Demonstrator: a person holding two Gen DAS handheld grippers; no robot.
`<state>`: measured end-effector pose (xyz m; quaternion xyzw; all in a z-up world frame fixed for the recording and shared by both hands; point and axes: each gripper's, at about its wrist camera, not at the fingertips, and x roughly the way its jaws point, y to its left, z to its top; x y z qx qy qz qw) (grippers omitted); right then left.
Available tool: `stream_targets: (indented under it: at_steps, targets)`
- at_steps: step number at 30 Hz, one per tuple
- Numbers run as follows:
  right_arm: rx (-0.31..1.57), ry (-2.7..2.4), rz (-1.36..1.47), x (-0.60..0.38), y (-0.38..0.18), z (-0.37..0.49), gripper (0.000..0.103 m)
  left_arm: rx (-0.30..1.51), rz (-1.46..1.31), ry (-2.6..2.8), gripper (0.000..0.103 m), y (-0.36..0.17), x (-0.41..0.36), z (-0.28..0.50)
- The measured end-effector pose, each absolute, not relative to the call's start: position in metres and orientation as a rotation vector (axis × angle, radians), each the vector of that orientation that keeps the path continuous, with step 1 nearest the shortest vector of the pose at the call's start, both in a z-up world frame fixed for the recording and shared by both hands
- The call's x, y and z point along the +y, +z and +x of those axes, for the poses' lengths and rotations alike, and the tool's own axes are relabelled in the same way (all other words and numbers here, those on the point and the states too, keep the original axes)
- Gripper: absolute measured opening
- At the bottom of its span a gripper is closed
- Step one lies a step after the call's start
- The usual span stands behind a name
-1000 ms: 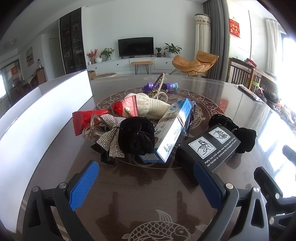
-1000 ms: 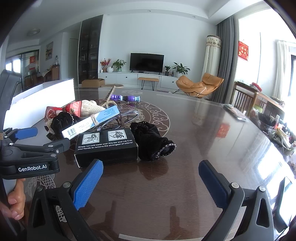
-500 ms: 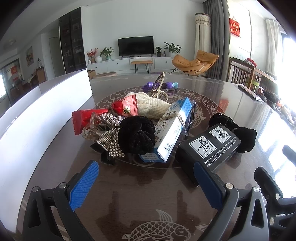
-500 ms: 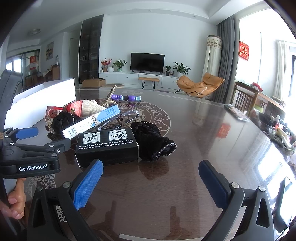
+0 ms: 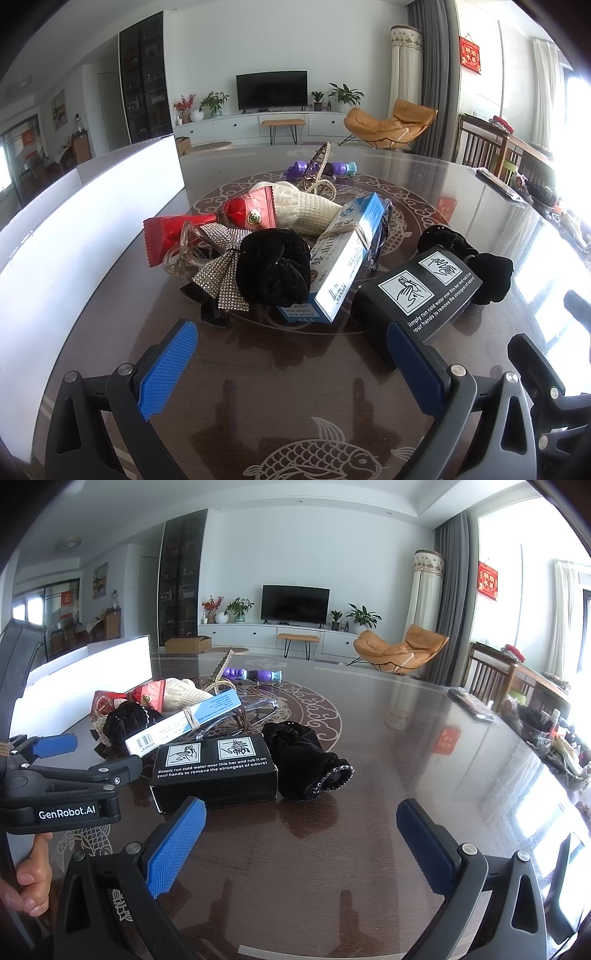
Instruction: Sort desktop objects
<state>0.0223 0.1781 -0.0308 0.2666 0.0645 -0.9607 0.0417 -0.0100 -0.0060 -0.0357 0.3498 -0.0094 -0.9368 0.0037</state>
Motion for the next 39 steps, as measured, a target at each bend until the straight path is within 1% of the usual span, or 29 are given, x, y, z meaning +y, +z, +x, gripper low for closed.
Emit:
stream_targets:
  at_steps: [39]
  targets:
    - [0.2, -2.937, 0.817, 0.1775, -0.0309, 0.0224, 0.103, -0.016, 1.108, -2.935, 0.103, -0.0391, -0.0026, -0.0063]
